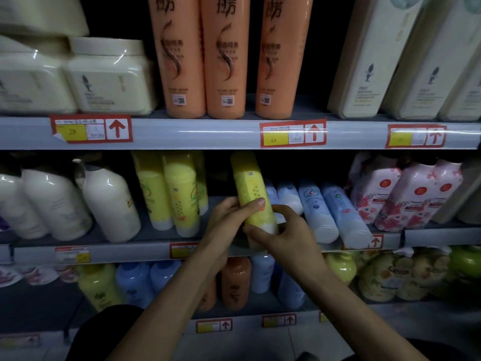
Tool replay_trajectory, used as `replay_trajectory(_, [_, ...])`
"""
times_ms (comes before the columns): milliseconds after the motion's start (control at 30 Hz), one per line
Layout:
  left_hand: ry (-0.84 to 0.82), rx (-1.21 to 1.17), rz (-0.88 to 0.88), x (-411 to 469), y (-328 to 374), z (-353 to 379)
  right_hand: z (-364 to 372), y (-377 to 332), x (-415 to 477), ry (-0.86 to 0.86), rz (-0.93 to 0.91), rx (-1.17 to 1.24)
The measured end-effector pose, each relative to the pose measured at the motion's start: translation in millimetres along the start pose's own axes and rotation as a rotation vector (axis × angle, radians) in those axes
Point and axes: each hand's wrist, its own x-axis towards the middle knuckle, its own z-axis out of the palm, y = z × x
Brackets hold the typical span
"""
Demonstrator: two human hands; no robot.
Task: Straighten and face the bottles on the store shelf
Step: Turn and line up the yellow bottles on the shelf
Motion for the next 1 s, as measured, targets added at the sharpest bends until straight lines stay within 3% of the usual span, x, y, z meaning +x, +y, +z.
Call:
replay_trajectory(133, [0.016, -0.065, -0.067, -4.5, 3.0, -4.8, -6.0, -9.3, 1.7, 0.022, 0.013, -0.191])
replay_trajectory(267, [0.061, -0.052, -0.073, -6.6, 5.2, -15.3, -10.3, -14.2, 9.2, 0.027, 0.062, -0.088])
replay_trajectory(533, [0.048, 0.091, 0.09, -12.1, 10.7, -32.8, 8.6, -23.0, 10.7, -0.062, -0.06, -0.132])
replay_trajectory(700, [-0.042, 0.118, 0.163, -16.1, 12.7, -38.1, 15.4, -16.5, 23.8, -0.188, -0.003, 0.023])
replay_trajectory(1000, [0.008, 0.117, 0.186, -17.4, 11.2, -43.1, 20.7, -17.2, 26.6, -0.256, -0.026, 0.195])
